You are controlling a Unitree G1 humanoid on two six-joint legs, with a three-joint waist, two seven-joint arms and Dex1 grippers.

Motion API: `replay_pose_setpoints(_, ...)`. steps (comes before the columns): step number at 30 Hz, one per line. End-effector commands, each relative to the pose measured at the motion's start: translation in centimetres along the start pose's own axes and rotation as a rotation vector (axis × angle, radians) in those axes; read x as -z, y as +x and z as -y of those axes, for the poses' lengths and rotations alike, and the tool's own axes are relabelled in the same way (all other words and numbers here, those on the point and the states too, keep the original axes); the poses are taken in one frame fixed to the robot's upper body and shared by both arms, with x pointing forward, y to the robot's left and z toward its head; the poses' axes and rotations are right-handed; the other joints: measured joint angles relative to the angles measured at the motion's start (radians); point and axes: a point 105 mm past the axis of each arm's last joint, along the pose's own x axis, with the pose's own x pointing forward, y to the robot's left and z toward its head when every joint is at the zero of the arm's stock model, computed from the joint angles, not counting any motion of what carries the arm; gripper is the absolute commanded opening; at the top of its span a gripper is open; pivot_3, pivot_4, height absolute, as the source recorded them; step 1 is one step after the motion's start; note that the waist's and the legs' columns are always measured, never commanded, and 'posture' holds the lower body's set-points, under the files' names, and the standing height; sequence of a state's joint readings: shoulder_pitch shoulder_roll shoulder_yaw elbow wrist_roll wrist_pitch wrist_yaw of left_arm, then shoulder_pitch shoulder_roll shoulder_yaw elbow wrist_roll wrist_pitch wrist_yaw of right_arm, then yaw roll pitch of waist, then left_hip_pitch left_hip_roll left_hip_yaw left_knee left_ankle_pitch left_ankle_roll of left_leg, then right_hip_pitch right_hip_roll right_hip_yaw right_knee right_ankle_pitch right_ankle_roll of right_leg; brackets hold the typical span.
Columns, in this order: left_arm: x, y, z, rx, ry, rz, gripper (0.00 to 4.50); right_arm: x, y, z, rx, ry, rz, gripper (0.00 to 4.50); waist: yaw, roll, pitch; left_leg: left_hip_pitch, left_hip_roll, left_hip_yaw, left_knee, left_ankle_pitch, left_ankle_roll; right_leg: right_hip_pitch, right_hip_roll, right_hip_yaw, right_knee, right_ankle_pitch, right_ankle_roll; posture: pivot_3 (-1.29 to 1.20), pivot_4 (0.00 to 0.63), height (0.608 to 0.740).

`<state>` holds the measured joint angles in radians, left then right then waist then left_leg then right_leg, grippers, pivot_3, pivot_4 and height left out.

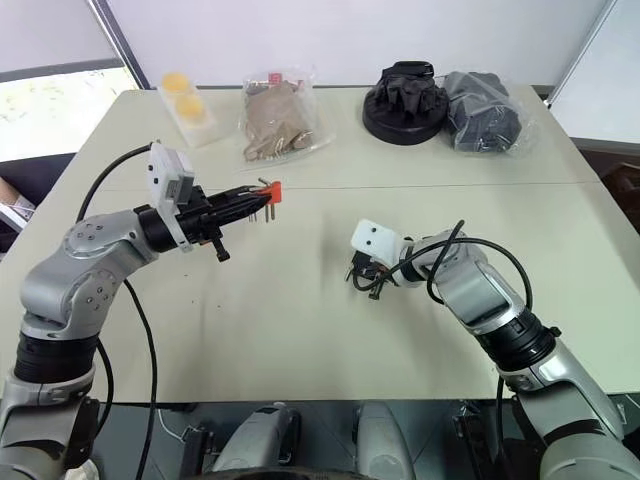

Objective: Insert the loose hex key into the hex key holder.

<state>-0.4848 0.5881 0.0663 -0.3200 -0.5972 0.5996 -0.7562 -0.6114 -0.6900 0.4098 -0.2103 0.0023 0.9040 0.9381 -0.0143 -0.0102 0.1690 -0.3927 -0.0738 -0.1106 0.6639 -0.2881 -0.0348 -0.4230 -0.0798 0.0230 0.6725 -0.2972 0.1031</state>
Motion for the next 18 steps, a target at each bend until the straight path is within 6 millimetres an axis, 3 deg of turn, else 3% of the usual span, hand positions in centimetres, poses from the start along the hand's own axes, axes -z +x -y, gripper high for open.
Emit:
replay_pose_setpoints(1,-1.4,-0.2,0.0,-0.012,0.056,0.039,0.00,-0.5,0.2,0.1,0.010,-0.026,0.009,0.06,-0.001,0.000,0.000,0.000,0.000,0.000,0.000,0.000,0.000,0.000,0.000,0.000,0.000,0.000,0.000,0.00,0.150,0.740)
replay_pose_setpoints(12,-1.4,-0.3,-0.1,-0.020,0.062,0.042,0.00,-1.0,0.2,0.2,0.015,-0.093,0.043,0.06,-0.003,0.000,0.000,0.000,0.000,0.000,0.000,0.000,0.000,0.000,0.000,0.000,0.000,0.000,0.000,0.00,0.150,0.740)
replay_pose_setpoints(18,-1.4,-0.4,-0.2,-0.029,0.046,0.049,0.00,-5.0,-1.1,3.1,0.183,-0.090,0.312,0.06,-0.001,0.000,0.000,0.000,0.000,0.000,0.000,0.000,0.000,0.000,0.000,0.000,0.000,0.000,0.000,0.00,0.150,0.740)
